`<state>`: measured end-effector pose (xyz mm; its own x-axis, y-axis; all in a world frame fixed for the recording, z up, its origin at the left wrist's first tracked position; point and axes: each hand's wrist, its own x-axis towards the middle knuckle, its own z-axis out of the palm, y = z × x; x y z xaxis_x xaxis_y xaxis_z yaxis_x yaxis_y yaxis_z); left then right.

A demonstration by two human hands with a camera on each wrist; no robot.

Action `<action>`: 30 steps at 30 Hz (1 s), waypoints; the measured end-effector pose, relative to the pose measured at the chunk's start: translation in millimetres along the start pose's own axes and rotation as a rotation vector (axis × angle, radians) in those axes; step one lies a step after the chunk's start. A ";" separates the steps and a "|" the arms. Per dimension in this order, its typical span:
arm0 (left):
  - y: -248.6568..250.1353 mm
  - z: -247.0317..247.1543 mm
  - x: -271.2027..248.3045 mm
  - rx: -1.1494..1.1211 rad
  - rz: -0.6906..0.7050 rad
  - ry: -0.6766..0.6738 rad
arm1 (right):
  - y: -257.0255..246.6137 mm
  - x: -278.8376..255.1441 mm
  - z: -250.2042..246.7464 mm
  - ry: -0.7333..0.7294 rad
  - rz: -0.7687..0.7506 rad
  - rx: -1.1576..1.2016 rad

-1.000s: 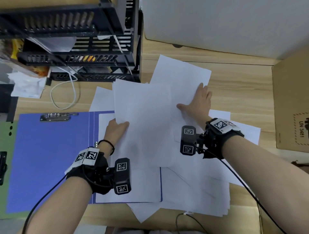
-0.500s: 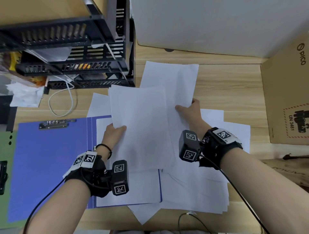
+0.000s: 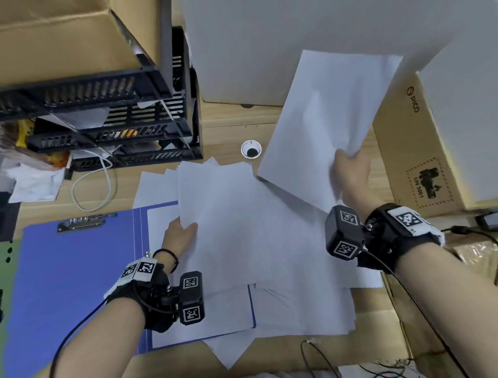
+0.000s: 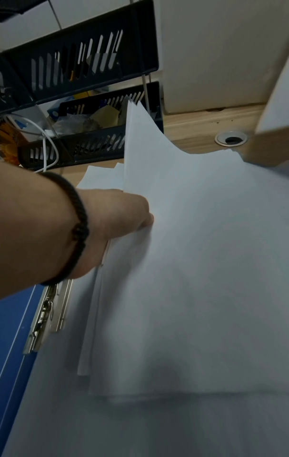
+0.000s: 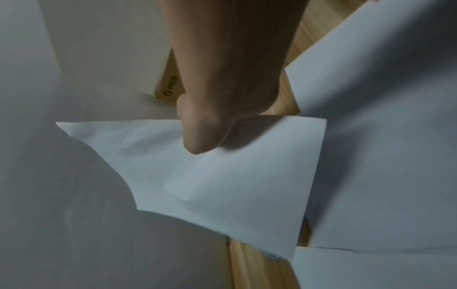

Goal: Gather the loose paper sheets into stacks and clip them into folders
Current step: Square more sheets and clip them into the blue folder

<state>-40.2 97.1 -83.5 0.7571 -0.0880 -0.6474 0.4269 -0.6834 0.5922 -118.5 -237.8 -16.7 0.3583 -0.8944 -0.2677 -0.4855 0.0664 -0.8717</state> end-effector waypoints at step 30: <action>-56.5 -21.7 -29.6 -0.003 -0.078 0.091 | 111.1 -62.1 -7.2 -0.645 -0.227 -0.831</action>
<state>-76.0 154.0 -87.4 0.7632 0.0309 -0.6454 0.4875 -0.6832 0.5437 -200.4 -178.0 -93.9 0.7435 -0.4297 -0.5124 -0.6572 -0.6109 -0.4413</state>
